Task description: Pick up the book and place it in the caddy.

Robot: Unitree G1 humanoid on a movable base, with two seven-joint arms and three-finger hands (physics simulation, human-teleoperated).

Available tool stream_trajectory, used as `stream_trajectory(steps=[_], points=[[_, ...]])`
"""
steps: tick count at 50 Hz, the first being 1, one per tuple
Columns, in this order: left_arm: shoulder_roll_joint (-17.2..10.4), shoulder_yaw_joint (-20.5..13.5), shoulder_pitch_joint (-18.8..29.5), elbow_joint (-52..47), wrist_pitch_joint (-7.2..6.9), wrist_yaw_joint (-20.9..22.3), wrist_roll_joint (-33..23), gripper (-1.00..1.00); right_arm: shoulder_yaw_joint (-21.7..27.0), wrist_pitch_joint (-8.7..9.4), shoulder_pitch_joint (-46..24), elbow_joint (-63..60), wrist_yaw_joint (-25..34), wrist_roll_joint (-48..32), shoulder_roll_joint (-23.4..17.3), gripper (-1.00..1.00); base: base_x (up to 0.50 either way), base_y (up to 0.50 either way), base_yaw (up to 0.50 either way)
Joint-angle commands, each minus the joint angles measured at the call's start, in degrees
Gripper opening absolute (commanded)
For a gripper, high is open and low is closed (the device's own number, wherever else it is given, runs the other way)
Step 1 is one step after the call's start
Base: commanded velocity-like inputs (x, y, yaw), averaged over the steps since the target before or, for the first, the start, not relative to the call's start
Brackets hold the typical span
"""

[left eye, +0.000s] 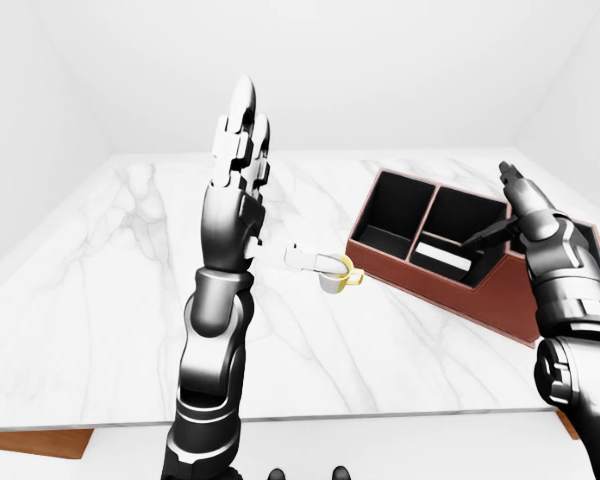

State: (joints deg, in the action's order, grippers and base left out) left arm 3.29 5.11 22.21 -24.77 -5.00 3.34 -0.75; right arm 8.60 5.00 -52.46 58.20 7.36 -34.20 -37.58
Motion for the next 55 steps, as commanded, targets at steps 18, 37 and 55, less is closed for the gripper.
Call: stream_trajectory(steps=[18, 37, 55], points=[[0.4, 0.7, -0.3, -1.8, 0.00, 0.0, -0.6, 1.00, -0.2, 0.00, -0.1, 1.3, -1.1, 1.0, 0.6, 1.00, 0.00, 0.00, 0.00], [0.4, 0.7, -0.8, -0.8, 0.00, 0.4, -0.6, 1.00, 0.0, 0.00, 0.4, 0.8, -1.2, 1.0, 0.5, 1.00, 0.00, 0.00, 0.00], [0.5, 0.7, -0.5, -1.6, 0.00, 0.4, -0.6, 1.00, -0.2, 0.00, 0.4, 1.9, -1.9, 1.3, 0.8, 1.00, 0.00, 0.00, 0.00]])
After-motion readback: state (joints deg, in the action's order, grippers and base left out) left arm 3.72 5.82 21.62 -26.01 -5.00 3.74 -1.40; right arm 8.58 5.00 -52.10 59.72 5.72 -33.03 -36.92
